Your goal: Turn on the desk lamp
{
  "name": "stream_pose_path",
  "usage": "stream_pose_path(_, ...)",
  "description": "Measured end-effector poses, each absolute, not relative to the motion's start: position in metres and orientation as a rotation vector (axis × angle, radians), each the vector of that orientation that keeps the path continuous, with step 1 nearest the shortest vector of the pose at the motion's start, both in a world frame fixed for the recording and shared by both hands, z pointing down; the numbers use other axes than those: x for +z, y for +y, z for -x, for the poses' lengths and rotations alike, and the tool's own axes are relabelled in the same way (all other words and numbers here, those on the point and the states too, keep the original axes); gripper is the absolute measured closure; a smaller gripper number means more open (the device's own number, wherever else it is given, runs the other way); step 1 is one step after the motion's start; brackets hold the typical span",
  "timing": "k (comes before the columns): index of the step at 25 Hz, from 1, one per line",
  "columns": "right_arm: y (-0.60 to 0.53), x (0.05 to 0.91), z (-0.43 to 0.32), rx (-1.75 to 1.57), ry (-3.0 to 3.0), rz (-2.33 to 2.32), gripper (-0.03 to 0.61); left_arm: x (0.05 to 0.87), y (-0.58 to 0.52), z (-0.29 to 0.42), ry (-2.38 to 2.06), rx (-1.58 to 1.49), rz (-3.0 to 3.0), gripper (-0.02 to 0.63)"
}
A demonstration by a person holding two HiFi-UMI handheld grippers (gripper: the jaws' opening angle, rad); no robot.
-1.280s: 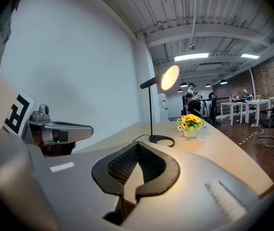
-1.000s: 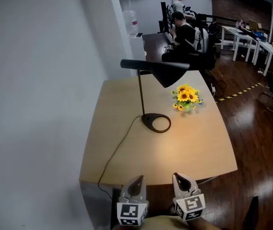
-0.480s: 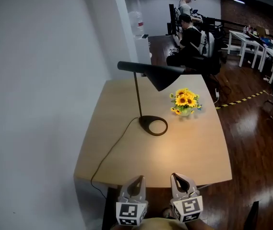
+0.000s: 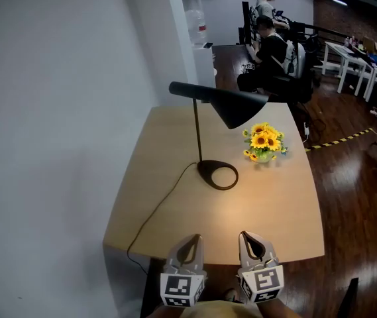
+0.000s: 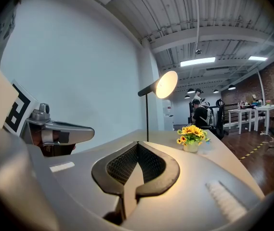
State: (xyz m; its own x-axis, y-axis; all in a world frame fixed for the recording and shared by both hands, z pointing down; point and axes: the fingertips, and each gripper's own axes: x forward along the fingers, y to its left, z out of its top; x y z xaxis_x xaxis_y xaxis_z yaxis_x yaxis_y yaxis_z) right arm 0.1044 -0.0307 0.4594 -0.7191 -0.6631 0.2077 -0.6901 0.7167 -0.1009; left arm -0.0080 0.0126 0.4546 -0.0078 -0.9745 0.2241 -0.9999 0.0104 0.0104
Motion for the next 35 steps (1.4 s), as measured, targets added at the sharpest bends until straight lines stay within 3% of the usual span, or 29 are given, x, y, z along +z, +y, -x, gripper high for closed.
stream_pose_path(21, -0.108, 0.455, -0.018, 0.202, -2.628, -1.263, 0.578, 0.458, -0.094, 0.099, -1.905, 0.170, -2.246, 0.619)
stream_pose_path(35, -0.136, 0.475, 0.028, 0.192, -2.521, -1.330, 0.580, 0.472, -0.133, 0.121, -1.762, 0.168, -2.351, 0.620)
